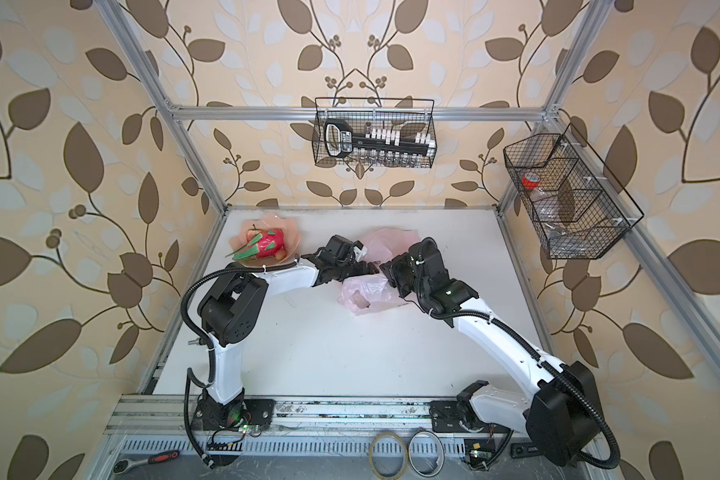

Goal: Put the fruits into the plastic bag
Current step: 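Open the left gripper inside the bag to drop the green apple, then withdraw the open left gripper from the bag toward the fruit plate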

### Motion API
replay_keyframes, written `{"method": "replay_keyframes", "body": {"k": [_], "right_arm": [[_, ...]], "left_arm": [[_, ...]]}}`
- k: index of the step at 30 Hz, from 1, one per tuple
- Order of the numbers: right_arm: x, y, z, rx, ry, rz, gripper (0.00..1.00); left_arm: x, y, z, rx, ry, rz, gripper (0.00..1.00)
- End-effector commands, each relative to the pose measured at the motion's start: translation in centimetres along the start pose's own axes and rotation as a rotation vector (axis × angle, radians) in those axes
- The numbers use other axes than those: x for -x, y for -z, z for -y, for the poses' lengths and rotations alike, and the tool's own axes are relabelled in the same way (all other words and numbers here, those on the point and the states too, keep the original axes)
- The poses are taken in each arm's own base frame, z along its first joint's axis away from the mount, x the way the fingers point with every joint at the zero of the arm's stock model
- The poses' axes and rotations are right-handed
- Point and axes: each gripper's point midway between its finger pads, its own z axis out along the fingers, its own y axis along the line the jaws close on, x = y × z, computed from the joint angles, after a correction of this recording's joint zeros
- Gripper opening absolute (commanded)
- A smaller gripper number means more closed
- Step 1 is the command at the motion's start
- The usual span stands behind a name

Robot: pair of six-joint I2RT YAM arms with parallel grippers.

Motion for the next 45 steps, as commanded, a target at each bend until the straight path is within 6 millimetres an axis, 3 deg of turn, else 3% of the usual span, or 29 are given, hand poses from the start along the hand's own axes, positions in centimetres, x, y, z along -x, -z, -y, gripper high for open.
{"method": "replay_keyframes", "body": {"k": [1, 5, 8, 18, 27, 37, 45], "right_arm": [[0.0, 0.1, 0.2, 0.008, -0.033, 0.009, 0.00], [0.0, 0.1, 0.1, 0.010, -0.034, 0.011, 0.00], [0.0, 0.1, 0.0, 0.012, -0.032, 0.012, 0.00], [0.0, 0.1, 0.2, 0.010, -0.029, 0.013, 0.00], [0.1, -0.1, 0.0, 0.017, -0.029, 0.008, 0.00], [0.5, -0.3, -0.6, 0.036, -0.034, 0.007, 0.00], [0.4, -0.8, -0.9, 0.039, -0.033, -0.006, 0.00]], "left_arm": [[1.0, 0.6, 2.4, -0.040, -0.046, 0.022, 0.82], [1.3, 2.0, 2.9, -0.011, -0.062, 0.041, 0.93], [1.3, 3.1, 3.0, 0.007, -0.062, 0.048, 0.95], [1.3, 8.2, 0.8, 0.120, -0.041, 0.107, 0.96], [0.1, 12.6, 0.5, 0.143, -0.041, 0.116, 0.96], [0.4, 21.8, -2.3, 0.248, 0.009, 0.241, 0.97], [2.6, 29.3, -7.6, 0.372, 0.107, 0.376, 0.98]]}}
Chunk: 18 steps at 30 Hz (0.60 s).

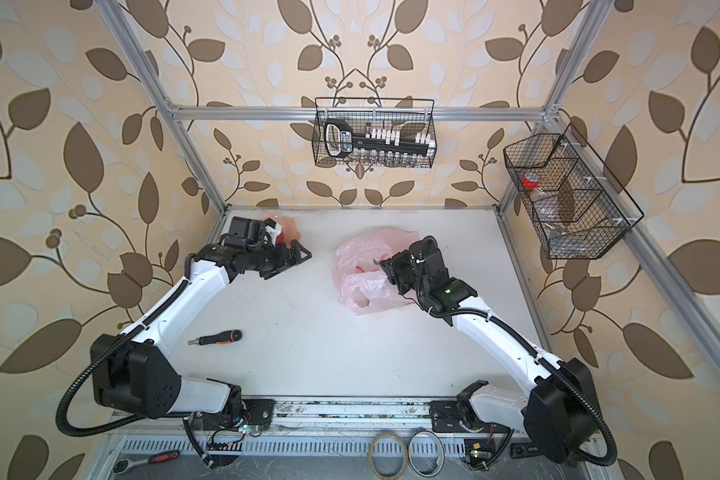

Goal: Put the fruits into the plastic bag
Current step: 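Withdraw the open left gripper from the bag toward the fruit plate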

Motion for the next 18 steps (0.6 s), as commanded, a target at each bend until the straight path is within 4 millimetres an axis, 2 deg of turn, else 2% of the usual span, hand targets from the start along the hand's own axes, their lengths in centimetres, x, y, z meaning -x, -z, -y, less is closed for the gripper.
{"method": "replay_keyframes", "body": {"k": [1, 5, 8, 9, 18], "right_arm": [[-0.1, -0.2, -0.4, 0.013, -0.033, -0.013, 0.00], [0.0, -0.1, -0.2, 0.010, -0.034, -0.011, 0.00], [0.1, -0.1, 0.0, 0.007, -0.034, -0.008, 0.00], [0.2, -0.1, 0.0, 0.006, -0.036, -0.007, 0.00], [0.4, -0.1, 0.2, 0.001, -0.038, -0.002, 0.00]], "left_arm": [[1.5, 2.1, -2.5, 0.071, -0.006, 0.034, 0.98], [3.5, 2.9, -4.8, 0.123, 0.030, 0.073, 0.98], [4.7, 3.1, -5.5, 0.148, 0.046, 0.093, 0.98], [4.8, 2.2, -6.2, 0.162, 0.065, 0.079, 0.97], [6.7, 0.0, -7.8, 0.211, 0.148, 0.116, 0.87]]}}
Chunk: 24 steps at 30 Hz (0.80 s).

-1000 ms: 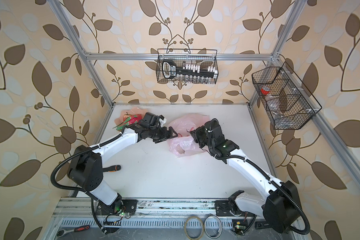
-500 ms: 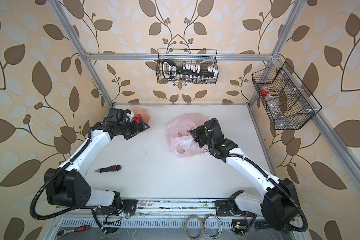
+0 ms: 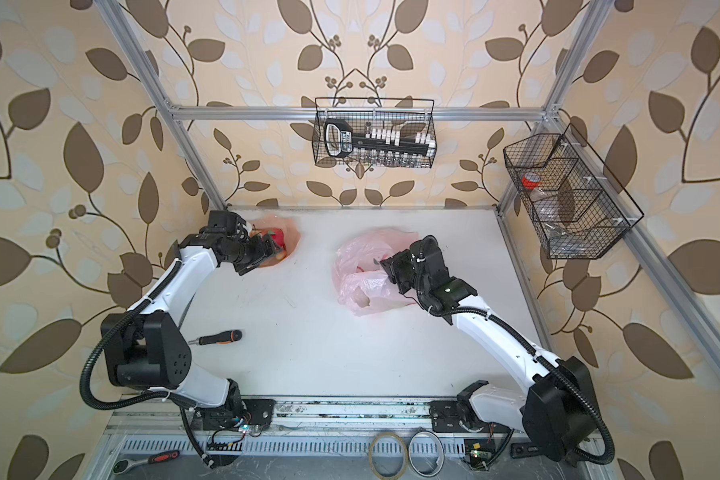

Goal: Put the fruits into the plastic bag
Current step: 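Withdraw the open left gripper from the bag toward the fruit plate, then lower the left gripper onto the small strawberry beside the dragon fruit and close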

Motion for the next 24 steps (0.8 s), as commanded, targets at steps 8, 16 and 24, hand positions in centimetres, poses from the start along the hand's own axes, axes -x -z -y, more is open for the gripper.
{"method": "replay_keyframes", "body": {"k": [8, 16, 24], "right_arm": [[0.0, -0.2, 0.0, 0.006, -0.030, -0.011, 0.00], [0.1, -0.1, 0.3, -0.003, -0.031, -0.013, 0.00], [0.4, 0.2, 0.5, -0.006, -0.035, -0.008, 0.00]], "left_arm": [[3.7, -2.2, 0.1, 0.163, -0.054, 0.135, 0.81], [5.1, -5.3, 0.0, 0.270, -0.063, 0.180, 0.79], [5.8, -7.4, -0.1, 0.324, -0.001, 0.203, 0.77]]}}
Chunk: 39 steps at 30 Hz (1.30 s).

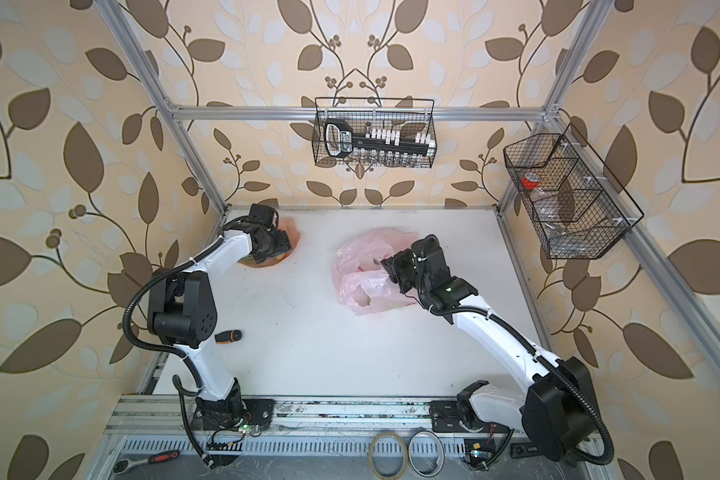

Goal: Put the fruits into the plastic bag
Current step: 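Lower the left gripper onto the small strawberry beside the dragon fruit and close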

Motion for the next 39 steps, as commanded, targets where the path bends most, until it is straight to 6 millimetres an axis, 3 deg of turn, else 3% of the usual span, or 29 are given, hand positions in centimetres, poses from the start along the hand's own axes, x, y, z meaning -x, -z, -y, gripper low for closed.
{"method": "replay_keyframes", "body": {"k": [1, 16, 39], "right_arm": [[0.0, 0.2, 0.5, -0.006, -0.029, -0.007, 0.00], [0.3, 0.3, 1.0, -0.004, -0.042, -0.010, 0.00], [0.6, 0.5, 1.0, -0.003, -0.045, -0.007, 0.00]], "left_arm": [[1.7, 0.3, 0.4, 0.028, 0.063, 0.068, 0.77], [1.2, -2.7, 0.7, 0.138, 0.073, 0.065, 0.74], [0.6, -6.2, -1.0, 0.295, -0.016, 0.037, 0.68]]}}
